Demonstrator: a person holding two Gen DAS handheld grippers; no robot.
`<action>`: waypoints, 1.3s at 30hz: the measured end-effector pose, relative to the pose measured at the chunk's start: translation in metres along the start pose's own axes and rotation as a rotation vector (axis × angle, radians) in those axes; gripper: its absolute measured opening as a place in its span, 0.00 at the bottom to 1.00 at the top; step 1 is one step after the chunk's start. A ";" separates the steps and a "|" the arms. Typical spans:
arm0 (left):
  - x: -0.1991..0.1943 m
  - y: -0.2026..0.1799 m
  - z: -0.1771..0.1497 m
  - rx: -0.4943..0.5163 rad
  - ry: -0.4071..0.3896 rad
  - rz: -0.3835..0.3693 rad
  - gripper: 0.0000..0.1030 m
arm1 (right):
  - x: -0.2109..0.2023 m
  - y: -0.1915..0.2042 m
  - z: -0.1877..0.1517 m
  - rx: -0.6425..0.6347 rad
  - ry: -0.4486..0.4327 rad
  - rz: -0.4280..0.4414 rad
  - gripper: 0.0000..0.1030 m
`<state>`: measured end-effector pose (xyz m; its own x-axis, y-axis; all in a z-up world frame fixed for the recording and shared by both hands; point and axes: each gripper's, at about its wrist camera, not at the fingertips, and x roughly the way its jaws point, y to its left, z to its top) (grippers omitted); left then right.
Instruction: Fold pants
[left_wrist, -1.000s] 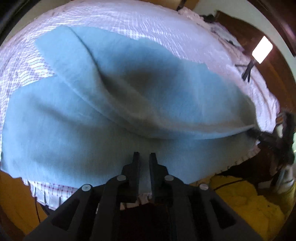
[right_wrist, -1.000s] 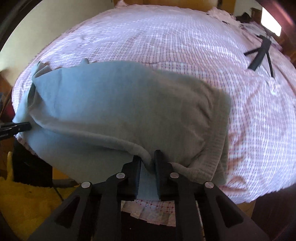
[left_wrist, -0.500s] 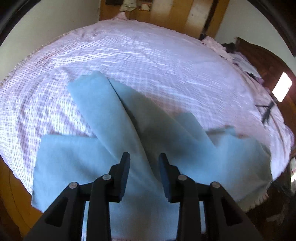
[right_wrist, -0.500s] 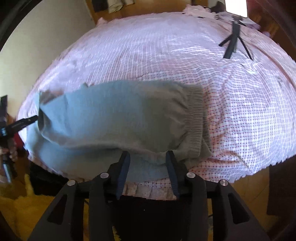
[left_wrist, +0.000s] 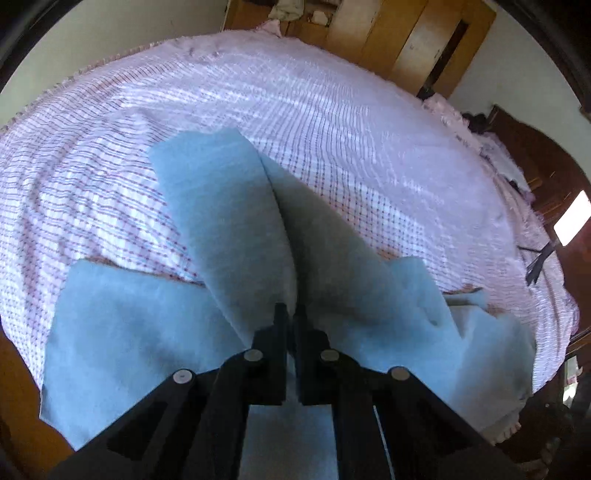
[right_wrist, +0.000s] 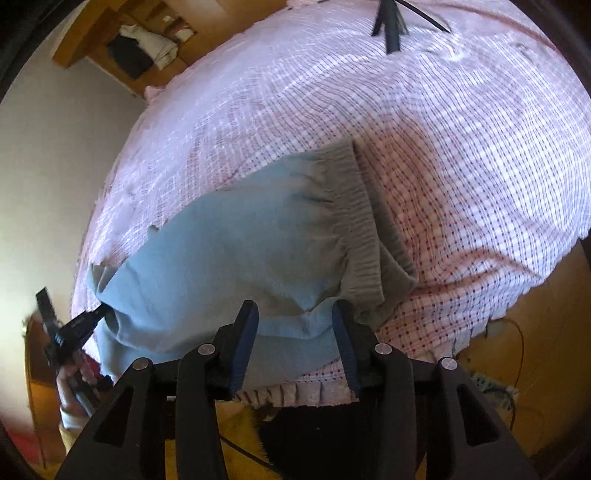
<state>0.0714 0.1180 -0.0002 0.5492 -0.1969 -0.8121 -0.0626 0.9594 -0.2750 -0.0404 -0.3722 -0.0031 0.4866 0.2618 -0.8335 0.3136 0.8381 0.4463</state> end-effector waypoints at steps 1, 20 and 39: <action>-0.007 0.003 -0.002 -0.003 -0.015 -0.007 0.03 | -0.001 -0.001 -0.001 0.012 -0.002 -0.005 0.34; -0.069 0.042 -0.053 -0.120 -0.048 -0.075 0.03 | 0.015 -0.037 0.002 0.221 -0.006 0.062 0.11; -0.075 0.103 -0.071 -0.309 -0.120 0.036 0.23 | 0.002 -0.052 0.000 0.156 -0.052 0.000 0.00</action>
<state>-0.0356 0.2169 -0.0041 0.6350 -0.1212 -0.7629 -0.3238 0.8549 -0.4053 -0.0559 -0.4146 -0.0281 0.5268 0.2329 -0.8174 0.4347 0.7526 0.4946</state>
